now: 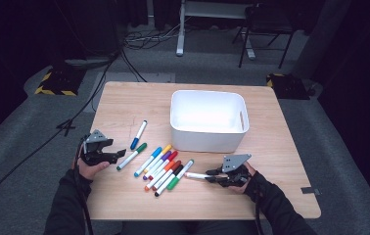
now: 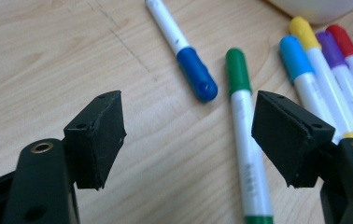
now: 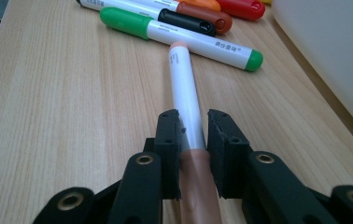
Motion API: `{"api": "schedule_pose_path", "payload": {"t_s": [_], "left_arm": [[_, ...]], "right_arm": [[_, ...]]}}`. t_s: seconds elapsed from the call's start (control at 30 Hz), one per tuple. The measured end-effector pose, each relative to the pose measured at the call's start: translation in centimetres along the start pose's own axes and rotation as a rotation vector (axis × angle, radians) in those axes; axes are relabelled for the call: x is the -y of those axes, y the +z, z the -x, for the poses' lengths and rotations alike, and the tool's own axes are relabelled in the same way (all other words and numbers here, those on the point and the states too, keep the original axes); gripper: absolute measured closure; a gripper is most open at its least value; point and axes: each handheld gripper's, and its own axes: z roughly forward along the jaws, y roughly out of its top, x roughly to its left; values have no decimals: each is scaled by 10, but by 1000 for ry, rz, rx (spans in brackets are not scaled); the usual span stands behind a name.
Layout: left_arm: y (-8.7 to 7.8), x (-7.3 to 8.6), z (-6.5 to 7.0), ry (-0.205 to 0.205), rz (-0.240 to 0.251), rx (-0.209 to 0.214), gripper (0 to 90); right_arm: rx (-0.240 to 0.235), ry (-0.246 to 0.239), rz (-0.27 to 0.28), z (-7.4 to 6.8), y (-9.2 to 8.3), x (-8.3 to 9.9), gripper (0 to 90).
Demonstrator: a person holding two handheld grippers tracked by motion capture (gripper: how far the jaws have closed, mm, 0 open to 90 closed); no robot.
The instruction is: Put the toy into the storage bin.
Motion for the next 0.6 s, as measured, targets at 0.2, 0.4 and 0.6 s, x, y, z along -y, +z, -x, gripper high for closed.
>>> {"api": "schedule_pose_path", "payload": {"t_s": [0.2,0.4,0.6], "left_arm": [[-8,11,-3,-34,26,2,290],[-12,20,6,9,7,-22,282],[-16,34,22,36,-20,-10,265]], "right_arm": [[4,2,4,-2,2,-2,745],[6,-2,10,-2,1,-2,745],[23,-5,13,-2,-4,-3,746]]}}
